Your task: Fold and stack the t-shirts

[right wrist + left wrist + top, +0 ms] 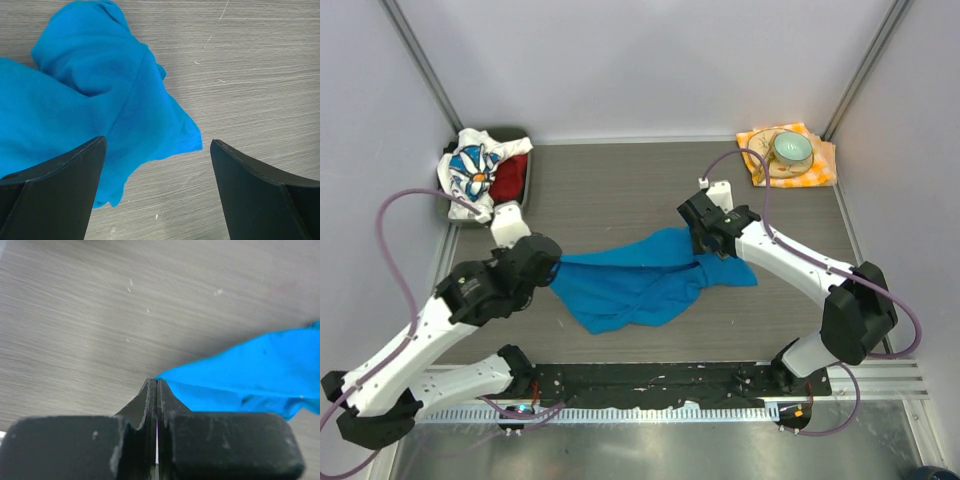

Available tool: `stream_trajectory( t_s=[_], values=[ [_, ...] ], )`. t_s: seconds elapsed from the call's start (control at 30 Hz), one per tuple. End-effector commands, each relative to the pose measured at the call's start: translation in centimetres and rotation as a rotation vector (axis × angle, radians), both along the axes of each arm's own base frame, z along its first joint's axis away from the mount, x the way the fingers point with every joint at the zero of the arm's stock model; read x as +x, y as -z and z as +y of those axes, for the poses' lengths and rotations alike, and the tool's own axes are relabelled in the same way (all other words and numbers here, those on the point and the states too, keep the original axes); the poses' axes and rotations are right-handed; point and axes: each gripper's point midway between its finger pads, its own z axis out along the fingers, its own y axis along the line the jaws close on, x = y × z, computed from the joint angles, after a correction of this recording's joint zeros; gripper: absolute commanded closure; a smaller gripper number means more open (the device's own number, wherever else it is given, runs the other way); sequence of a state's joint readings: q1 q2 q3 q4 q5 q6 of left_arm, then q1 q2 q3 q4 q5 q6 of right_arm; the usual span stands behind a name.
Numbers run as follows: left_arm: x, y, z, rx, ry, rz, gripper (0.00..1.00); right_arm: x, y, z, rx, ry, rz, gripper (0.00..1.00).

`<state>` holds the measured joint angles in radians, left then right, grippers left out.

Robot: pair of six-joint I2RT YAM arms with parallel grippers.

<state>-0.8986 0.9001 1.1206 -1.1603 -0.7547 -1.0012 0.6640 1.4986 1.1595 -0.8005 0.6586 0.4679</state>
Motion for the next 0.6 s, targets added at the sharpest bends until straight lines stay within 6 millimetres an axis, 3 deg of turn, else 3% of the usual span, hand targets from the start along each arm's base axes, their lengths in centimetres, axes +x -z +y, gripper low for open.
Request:
stream_trajectory(
  t_s=[0.0,0.33,0.57],
  values=[
    [-0.2,-4.4,5.5,0.086,-0.144,-0.1,1.0,0.1,-2.3,1.0,0.078,-0.026,-0.042,0.09],
    [0.4,-6.3,8.4,0.151,-0.25,-0.136,1.0,-2.1,-1.5,-0.7,0.06,-0.03,-0.016,0.09],
    [0.9,-6.8,9.5,0.17,-0.284,-0.133,1.0,-5.3,0.9,0.8,0.178,-0.088,0.095,0.09]
  ],
)
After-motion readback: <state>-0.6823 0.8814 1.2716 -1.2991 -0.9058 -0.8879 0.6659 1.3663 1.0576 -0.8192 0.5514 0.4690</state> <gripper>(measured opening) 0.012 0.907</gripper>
